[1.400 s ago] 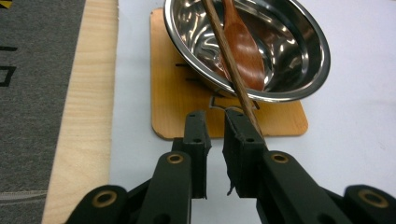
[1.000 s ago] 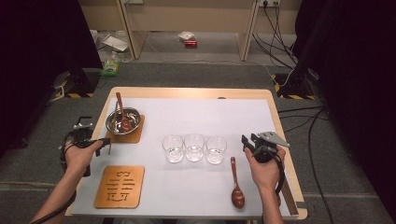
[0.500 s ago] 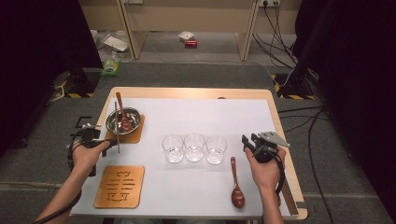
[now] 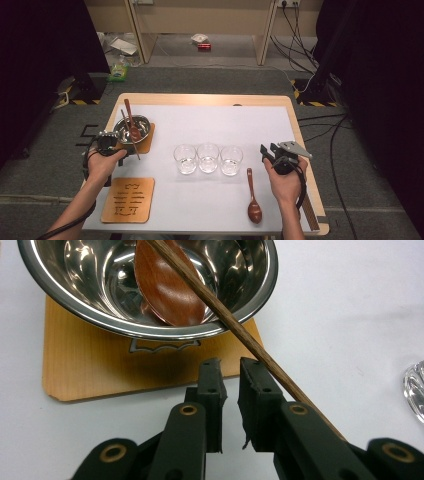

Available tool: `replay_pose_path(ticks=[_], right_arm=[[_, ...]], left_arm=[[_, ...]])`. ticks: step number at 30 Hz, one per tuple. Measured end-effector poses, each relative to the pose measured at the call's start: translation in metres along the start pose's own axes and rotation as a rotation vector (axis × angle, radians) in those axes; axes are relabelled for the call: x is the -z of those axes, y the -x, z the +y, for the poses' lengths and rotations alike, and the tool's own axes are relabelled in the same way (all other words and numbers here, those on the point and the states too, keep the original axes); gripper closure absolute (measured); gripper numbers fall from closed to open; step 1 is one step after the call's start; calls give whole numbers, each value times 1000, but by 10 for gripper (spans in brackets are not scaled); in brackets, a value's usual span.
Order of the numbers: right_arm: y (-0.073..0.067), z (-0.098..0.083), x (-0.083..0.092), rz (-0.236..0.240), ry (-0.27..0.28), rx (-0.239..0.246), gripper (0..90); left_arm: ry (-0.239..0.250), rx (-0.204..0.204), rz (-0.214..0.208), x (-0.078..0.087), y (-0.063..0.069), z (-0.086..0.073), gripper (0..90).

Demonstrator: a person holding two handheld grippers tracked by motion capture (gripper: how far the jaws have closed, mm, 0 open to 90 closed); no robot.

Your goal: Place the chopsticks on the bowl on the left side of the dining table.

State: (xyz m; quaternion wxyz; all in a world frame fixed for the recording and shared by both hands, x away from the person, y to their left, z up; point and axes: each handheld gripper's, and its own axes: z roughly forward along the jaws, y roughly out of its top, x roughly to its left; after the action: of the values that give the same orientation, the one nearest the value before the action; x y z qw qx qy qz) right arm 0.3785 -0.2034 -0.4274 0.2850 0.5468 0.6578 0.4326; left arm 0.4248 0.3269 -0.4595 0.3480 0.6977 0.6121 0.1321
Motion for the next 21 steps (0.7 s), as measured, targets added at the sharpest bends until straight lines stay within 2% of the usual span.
replay_pose_path(ticks=[1, 8, 9, 12, 21], right_arm=[[0, 0, 0, 0, -1, -2, 598], [-1, 0, -1, 2, -4, 3, 597], [0, 0, -1, 0, -6, 3, 597], [0, 0, 0, -8, -13, 5, 596], [2, 1, 1, -10, -20, 7, 591]], left_arm=[[1, 11, -6, 0, 1, 0, 789], [4, 8, -10, -1, 3, 0, 785], [6, -2, -4, -1, 2, 0, 781], [30, -8, -4, 4, 1, -2, 757], [105, 3, 8, 23, -10, -13, 603]])
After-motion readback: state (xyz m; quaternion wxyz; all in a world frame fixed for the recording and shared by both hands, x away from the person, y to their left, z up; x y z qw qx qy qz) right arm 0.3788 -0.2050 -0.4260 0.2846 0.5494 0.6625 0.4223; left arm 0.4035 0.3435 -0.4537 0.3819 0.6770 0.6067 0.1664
